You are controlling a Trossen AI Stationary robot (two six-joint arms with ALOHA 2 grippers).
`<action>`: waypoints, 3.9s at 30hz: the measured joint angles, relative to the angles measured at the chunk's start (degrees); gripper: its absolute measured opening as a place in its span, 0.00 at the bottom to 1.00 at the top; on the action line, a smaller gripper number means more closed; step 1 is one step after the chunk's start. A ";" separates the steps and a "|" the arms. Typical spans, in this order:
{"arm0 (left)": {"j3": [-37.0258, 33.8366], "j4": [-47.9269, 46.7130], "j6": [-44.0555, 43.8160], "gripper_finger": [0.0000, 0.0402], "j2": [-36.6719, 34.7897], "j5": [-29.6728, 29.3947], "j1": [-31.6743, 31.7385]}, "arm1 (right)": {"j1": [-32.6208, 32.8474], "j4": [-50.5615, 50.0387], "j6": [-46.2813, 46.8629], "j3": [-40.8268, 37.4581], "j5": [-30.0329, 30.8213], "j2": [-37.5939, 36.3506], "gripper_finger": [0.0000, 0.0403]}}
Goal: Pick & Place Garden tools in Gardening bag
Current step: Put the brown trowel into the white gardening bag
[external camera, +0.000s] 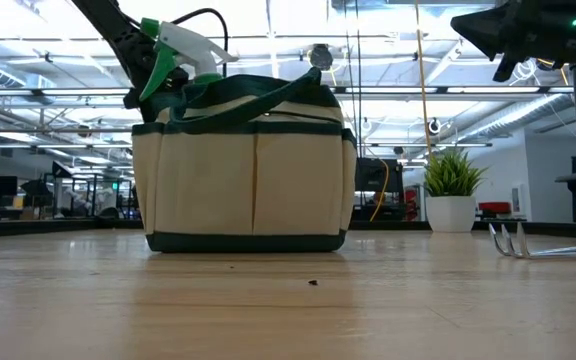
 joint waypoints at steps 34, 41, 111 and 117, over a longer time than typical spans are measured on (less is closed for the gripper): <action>-0.55 -9.44 1.92 0.19 -3.42 -7.94 1.82 | 0.00 -0.02 -0.06 0.00 0.64 0.02 0.00; -0.48 -14.18 2.71 0.19 -13.28 -14.90 4.76 | 0.00 -0.04 -0.12 0.00 0.58 0.02 0.00; -0.20 12.21 -42.11 0.19 -40.03 12.51 -8.03 | 5.49 -27.24 -51.47 59.36 -4.52 60.28 0.26; -0.20 17.45 -44.17 0.19 -39.48 10.99 -8.82 | 5.49 -26.44 -51.72 59.38 -8.58 61.32 0.38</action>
